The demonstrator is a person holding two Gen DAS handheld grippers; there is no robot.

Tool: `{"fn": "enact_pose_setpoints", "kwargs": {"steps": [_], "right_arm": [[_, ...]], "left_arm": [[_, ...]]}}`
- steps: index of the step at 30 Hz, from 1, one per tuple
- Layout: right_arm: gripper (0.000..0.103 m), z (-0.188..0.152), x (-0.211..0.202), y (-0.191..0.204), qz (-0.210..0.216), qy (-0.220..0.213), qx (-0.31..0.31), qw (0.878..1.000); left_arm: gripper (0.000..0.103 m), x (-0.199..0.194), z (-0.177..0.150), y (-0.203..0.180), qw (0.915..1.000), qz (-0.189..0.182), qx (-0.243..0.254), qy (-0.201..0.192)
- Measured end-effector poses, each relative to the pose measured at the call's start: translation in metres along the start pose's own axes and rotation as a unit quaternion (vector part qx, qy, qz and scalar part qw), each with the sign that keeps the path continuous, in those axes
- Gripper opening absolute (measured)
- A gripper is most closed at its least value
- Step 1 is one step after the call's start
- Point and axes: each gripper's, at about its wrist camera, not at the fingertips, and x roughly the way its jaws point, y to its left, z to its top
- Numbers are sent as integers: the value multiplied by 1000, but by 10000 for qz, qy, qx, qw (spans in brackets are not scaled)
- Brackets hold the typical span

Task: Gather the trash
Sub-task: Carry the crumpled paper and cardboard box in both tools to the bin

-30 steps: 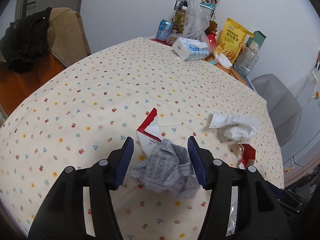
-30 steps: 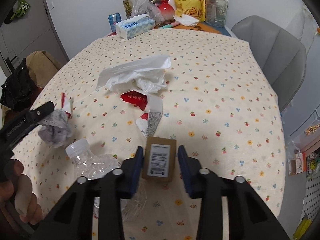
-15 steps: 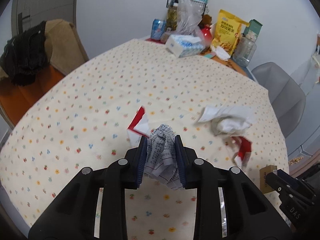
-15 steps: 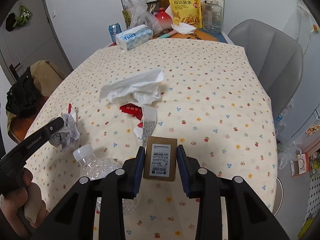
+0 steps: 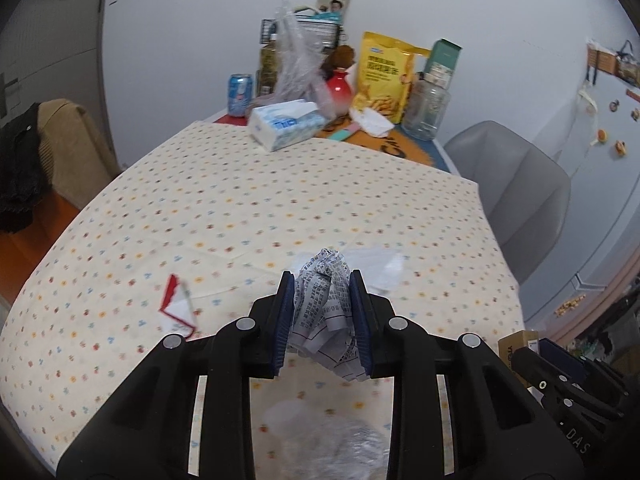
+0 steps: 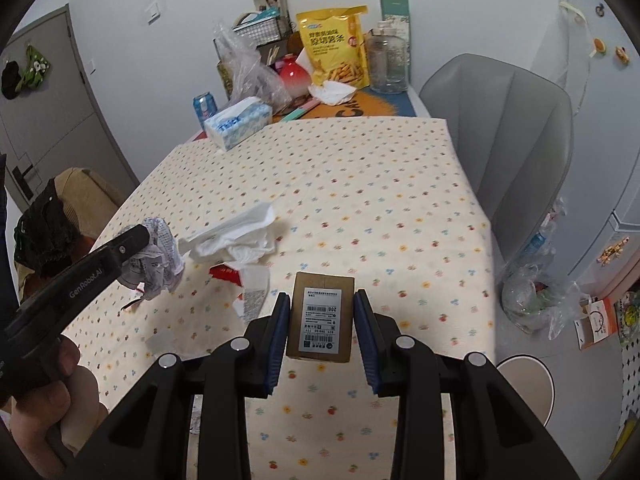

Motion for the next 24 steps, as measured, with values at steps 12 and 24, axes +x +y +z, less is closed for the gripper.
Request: {"fn": "enact_pose_setpoints", "kwargs": {"steps": [12,24], "right_arm": [[32,-3,-31,-64,-452,-314,538,9970],[32,-17,-55,-131,-1095,-376,1093,9872]], "left_arm": [[28,12,-6,-78,9971,-510,559,98],[28,31,-22,-147,9892,-1051,951,371]]}}
